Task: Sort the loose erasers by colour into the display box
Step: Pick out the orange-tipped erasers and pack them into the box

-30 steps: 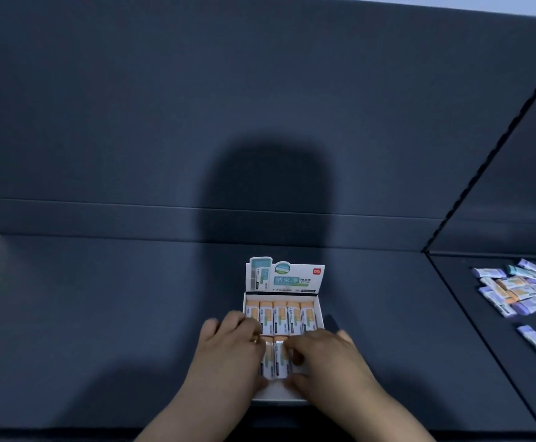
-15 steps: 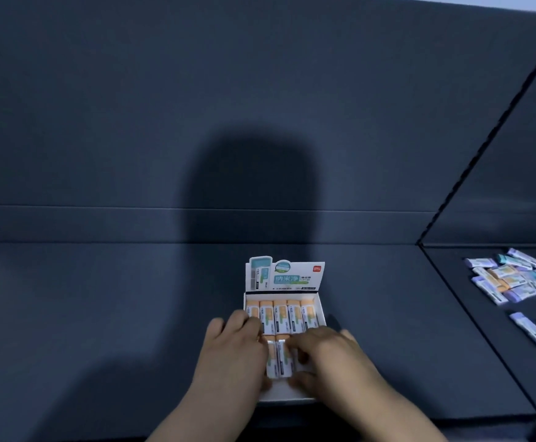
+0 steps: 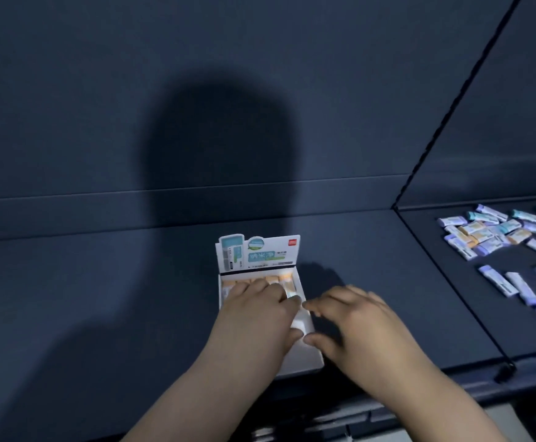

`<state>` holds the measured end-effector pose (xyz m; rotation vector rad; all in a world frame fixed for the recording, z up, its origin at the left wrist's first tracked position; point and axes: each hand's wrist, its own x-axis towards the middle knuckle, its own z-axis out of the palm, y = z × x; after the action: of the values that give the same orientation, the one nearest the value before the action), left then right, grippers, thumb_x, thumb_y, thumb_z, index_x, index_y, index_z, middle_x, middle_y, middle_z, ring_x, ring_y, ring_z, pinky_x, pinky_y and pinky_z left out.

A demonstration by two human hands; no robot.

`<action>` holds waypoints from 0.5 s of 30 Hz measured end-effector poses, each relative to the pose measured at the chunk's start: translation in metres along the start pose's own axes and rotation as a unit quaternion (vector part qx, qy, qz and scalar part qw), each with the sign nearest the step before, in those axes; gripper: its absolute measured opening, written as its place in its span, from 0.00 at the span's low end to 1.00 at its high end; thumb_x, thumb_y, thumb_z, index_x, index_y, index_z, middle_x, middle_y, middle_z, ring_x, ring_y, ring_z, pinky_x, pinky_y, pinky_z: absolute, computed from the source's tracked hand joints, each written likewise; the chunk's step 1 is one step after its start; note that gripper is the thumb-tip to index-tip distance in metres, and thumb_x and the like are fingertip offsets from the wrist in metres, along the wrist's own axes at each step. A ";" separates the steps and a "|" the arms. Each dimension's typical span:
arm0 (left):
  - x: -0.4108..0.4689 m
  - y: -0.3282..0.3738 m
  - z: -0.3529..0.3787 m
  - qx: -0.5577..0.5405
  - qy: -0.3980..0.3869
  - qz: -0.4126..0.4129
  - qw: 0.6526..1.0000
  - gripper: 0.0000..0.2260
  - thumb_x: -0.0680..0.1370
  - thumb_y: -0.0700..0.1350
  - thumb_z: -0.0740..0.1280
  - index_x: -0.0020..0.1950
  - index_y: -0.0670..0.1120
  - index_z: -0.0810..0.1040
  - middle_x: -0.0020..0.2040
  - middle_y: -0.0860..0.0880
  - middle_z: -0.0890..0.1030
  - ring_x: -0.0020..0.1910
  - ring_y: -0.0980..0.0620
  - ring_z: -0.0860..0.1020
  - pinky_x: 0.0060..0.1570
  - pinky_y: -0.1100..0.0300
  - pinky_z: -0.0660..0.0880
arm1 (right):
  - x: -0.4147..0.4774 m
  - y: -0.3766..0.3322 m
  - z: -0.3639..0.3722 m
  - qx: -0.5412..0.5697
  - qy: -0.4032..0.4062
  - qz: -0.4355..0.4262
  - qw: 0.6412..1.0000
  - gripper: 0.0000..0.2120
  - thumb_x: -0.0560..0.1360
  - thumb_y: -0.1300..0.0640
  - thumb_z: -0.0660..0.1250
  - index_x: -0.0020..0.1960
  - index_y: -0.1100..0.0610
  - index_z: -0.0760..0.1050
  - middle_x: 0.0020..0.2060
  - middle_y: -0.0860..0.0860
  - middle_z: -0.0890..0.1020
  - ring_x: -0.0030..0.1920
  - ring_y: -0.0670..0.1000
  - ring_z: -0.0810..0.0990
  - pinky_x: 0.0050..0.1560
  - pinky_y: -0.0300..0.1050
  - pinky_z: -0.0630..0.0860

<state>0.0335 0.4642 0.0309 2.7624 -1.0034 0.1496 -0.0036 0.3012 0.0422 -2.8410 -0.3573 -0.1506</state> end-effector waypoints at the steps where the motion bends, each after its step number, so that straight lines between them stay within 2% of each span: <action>1: 0.004 0.009 -0.001 0.000 0.009 0.007 1.000 0.17 0.57 0.57 0.78 0.42 0.53 0.83 0.34 0.55 0.80 0.36 0.51 0.79 0.36 0.57 0.75 | -0.005 0.006 -0.003 -0.003 0.005 0.003 1.000 0.17 0.61 0.44 0.73 0.49 0.46 0.78 0.39 0.43 0.80 0.41 0.49 0.79 0.39 0.43 0.75; 4: 0.016 0.035 -0.007 0.032 -0.022 -0.007 0.999 0.18 0.71 0.54 0.69 0.59 0.51 0.78 0.49 0.51 0.80 0.52 0.48 0.76 0.53 0.53 0.69 | -0.017 0.027 -0.012 -0.014 0.021 0.010 1.000 0.17 0.62 0.43 0.69 0.49 0.47 0.79 0.40 0.44 0.81 0.42 0.50 0.80 0.40 0.43 0.75; 5: 0.021 0.044 -0.007 0.042 -0.014 -0.008 0.999 0.18 0.74 0.54 0.65 0.62 0.50 0.77 0.51 0.50 0.79 0.54 0.48 0.74 0.55 0.54 0.67 | -0.021 0.034 -0.015 -0.017 0.022 0.009 1.000 0.17 0.62 0.43 0.68 0.49 0.47 0.79 0.39 0.44 0.81 0.42 0.49 0.80 0.40 0.43 0.75; 6: 0.025 0.055 -0.006 0.043 -0.018 -0.012 0.999 0.17 0.73 0.55 0.64 0.59 0.51 0.79 0.48 0.51 0.80 0.51 0.48 0.76 0.52 0.56 0.70 | -0.027 0.043 -0.018 -0.022 0.025 0.004 0.999 0.17 0.63 0.42 0.66 0.50 0.47 0.79 0.39 0.44 0.81 0.41 0.49 0.80 0.40 0.43 0.75; 8: 0.032 0.076 -0.003 0.026 -0.028 -0.015 0.999 0.17 0.64 0.58 0.65 0.47 0.52 0.84 0.35 0.54 0.80 0.37 0.51 0.78 0.39 0.61 0.74 | -0.036 0.062 -0.025 -0.024 0.031 -0.005 0.999 0.17 0.64 0.43 0.65 0.50 0.47 0.79 0.39 0.44 0.80 0.41 0.49 0.80 0.39 0.43 0.76; 9: 0.037 0.089 0.001 0.017 -0.029 -0.014 0.999 0.18 0.60 0.57 0.66 0.44 0.52 0.84 0.32 0.54 0.79 0.34 0.52 0.78 0.35 0.62 0.74 | -0.043 0.073 -0.031 -0.022 0.030 -0.009 0.999 0.17 0.64 0.44 0.65 0.51 0.47 0.78 0.40 0.44 0.80 0.41 0.49 0.80 0.40 0.44 0.77; 12: 0.055 0.133 0.011 0.025 0.004 -0.005 1.000 0.21 0.58 0.57 0.71 0.48 0.50 0.84 0.33 0.54 0.80 0.34 0.51 0.79 0.34 0.60 0.75 | -0.065 0.112 -0.050 -0.012 0.027 -0.010 1.000 0.16 0.64 0.45 0.67 0.51 0.46 0.78 0.41 0.43 0.80 0.43 0.49 0.79 0.43 0.45 0.77; 13: 0.059 0.147 0.011 0.018 -0.003 -0.009 1.000 0.22 0.61 0.57 0.71 0.52 0.50 0.83 0.37 0.53 0.81 0.38 0.51 0.80 0.38 0.59 0.75 | -0.071 0.125 -0.055 -0.010 0.027 -0.007 1.000 0.17 0.64 0.44 0.67 0.51 0.46 0.78 0.42 0.43 0.80 0.44 0.49 0.79 0.45 0.45 0.76; 14: 0.065 0.166 0.009 0.014 -0.009 -0.024 1.000 0.24 0.67 0.58 0.69 0.60 0.50 0.79 0.45 0.52 0.81 0.46 0.50 0.79 0.46 0.57 0.74 | -0.080 0.141 -0.061 -0.008 0.029 0.000 1.000 0.17 0.65 0.44 0.68 0.52 0.46 0.78 0.42 0.44 0.80 0.45 0.49 0.79 0.46 0.45 0.76; 15: 0.071 0.179 0.011 0.022 -0.014 -0.036 0.999 0.25 0.74 0.58 0.65 0.69 0.50 0.71 0.55 0.51 0.78 0.56 0.49 0.75 0.56 0.56 0.69 | -0.088 0.156 -0.067 -0.004 0.030 0.006 1.000 0.17 0.65 0.45 0.70 0.53 0.48 0.79 0.43 0.44 0.81 0.46 0.50 0.79 0.46 0.46 0.76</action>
<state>-0.0273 0.2829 0.0592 2.8437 -0.9153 0.1232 -0.0533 0.1169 0.0547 -2.8384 -0.3275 -0.2346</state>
